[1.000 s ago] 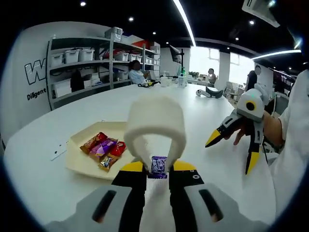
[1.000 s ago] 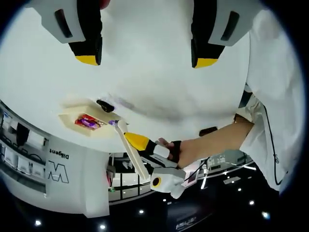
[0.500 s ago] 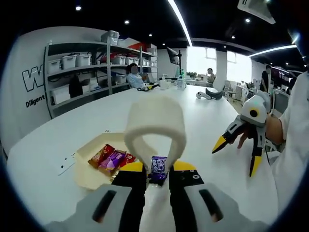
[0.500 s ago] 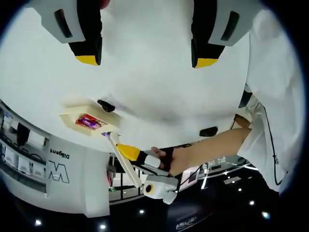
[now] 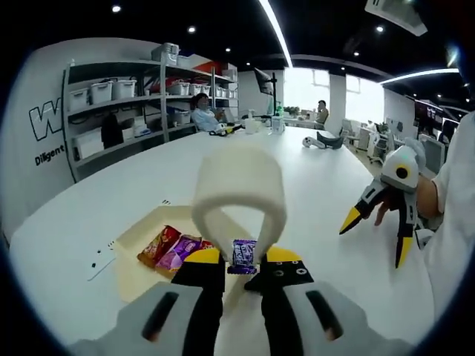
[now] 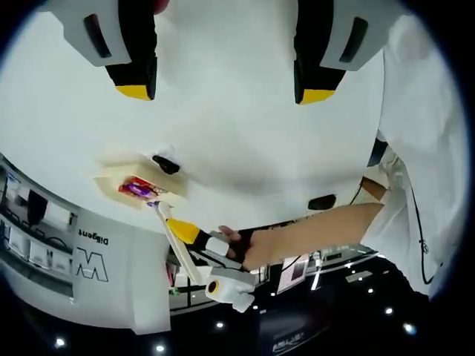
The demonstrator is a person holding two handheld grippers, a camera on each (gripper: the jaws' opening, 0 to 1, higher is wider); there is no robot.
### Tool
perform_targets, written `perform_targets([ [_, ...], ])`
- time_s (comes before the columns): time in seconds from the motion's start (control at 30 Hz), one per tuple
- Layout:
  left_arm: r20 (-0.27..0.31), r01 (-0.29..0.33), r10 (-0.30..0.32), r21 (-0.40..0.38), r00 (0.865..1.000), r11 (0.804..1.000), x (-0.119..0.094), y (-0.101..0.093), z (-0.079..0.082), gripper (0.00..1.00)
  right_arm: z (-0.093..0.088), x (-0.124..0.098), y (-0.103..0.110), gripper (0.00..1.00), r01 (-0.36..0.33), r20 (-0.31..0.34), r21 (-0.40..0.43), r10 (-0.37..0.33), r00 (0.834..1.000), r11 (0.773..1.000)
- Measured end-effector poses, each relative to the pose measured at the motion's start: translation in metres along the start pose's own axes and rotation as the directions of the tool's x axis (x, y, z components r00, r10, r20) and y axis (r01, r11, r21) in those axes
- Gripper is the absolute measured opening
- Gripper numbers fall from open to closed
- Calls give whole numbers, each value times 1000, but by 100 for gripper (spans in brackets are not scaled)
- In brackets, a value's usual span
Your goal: Place the target food into the container with the food tongs after gripping and lifting it, then release it inside without dropping or visibly crushing the food.
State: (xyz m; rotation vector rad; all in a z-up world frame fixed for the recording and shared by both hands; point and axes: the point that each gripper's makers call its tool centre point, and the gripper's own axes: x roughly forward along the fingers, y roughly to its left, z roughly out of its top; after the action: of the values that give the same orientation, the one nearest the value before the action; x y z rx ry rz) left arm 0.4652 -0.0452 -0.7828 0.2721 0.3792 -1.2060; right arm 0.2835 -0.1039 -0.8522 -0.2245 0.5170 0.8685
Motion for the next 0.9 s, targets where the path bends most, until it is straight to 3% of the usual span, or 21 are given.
perform_targets([
  [0.9,-82,36,-36,4,996,999,24,21,-23,16,-4,2,-1,73,0,-7,11,0,1000,1000],
])
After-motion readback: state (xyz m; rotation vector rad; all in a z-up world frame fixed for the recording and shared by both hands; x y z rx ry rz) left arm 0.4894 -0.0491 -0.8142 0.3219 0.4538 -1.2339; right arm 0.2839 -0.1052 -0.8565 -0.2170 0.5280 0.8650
